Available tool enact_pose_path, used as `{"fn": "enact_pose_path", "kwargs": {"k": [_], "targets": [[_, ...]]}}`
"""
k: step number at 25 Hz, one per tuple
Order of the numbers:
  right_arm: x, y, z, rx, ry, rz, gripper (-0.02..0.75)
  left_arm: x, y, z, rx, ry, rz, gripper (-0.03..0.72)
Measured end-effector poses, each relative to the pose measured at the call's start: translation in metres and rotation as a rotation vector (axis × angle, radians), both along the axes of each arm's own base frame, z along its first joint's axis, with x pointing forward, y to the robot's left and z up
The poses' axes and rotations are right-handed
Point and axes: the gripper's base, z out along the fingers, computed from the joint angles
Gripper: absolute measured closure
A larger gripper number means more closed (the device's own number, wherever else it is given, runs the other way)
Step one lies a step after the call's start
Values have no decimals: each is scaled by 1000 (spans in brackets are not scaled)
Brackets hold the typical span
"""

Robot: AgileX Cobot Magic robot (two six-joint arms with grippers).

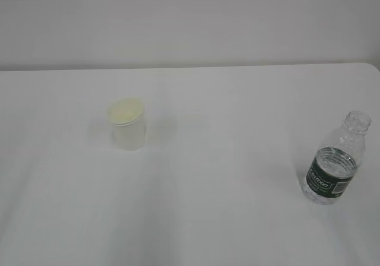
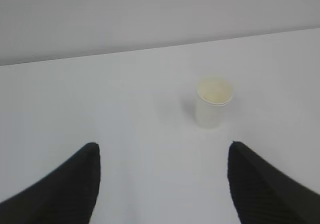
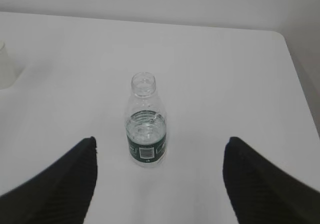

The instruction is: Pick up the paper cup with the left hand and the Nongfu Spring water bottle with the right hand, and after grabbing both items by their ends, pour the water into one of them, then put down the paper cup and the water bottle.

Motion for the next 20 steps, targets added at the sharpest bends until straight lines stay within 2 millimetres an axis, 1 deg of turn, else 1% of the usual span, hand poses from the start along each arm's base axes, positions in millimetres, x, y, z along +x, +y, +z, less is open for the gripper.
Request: {"fn": "enact_pose_path", "kwargs": {"k": [5, 12, 14, 17, 20], "targets": [[6, 1, 4, 0, -36, 6, 151, 25, 0, -2, 44, 7, 0, 121], [6, 1, 4, 1, -44, 6, 151, 52, 3, 5, 36, -104, 57, 126], [6, 1, 4, 3, -44, 7, 151, 59, 4, 3, 35, -118, 73, 131], [6, 1, 4, 1, -44, 8, 151, 72, 6, -13, 39, -90, 94, 133], [6, 1, 4, 0, -44, 9, 151, 82, 1, -32, 27, -50, 81, 134]]}}
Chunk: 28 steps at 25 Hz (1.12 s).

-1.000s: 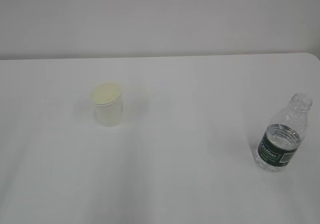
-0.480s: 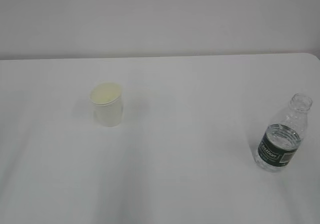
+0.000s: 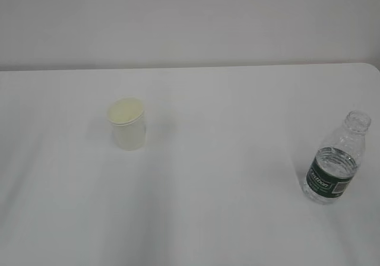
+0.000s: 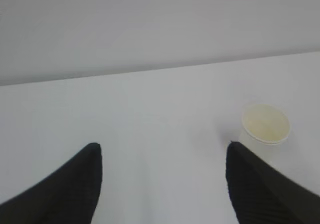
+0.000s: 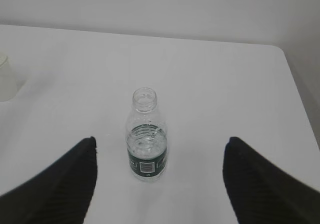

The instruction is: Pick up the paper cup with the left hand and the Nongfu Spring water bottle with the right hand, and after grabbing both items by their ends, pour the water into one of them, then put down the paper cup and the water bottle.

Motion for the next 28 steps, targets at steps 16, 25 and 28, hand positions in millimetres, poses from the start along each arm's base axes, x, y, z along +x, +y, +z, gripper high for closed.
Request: {"fn": "enact_pose_path", "kwargs": {"k": [16, 25, 28], "targets": [[0, 0, 0, -17, -1, 7, 151, 11, -39, -90, -1, 74, -92, 142], [0, 0, 0, -34, -3, 15, 151, -8, -41, -113, -11, 18, -143, 153], [0, 0, 0, -38, -3, 17, 151, -13, -45, -114, -26, -7, -203, 154]]}}
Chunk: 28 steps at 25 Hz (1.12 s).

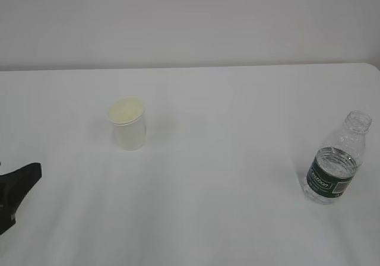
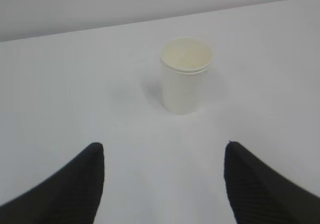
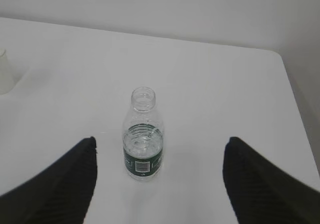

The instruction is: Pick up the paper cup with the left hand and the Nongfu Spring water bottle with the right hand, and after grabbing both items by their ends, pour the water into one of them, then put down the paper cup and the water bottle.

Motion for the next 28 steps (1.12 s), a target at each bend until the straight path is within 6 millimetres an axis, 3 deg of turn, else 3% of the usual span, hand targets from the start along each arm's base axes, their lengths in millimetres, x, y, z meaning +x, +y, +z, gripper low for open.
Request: {"fn": "enact_pose_path", "kwargs": {"k": [12, 28], "targets": [[0, 0, 0, -137, -12, 62, 151, -7, -8, -16, -24, 27, -112, 169], [0, 1, 0, -151, -17, 82, 151, 25, -28, -79, 26, 185, -131, 175]]}}
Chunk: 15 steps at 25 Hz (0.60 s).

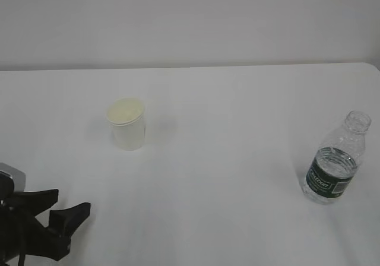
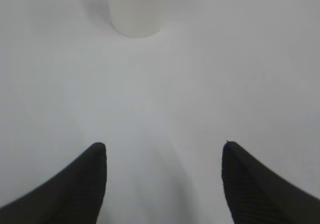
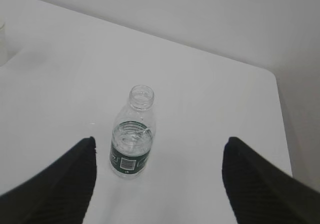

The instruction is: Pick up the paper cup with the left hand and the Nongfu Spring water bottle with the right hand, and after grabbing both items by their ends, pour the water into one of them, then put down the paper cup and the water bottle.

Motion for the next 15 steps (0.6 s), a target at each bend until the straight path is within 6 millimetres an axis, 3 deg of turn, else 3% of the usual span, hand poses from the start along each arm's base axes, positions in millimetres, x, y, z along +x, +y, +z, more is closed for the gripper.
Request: {"fn": "enact_pose_path", "kwargs": {"k": [10, 15], "targets": [[0, 0, 0, -1, 0, 1, 151, 42, -20, 14, -64, -134, 20, 175], [0, 0, 0, -1, 0, 1, 151, 58, -28, 7, -65, -139, 21, 175]]}}
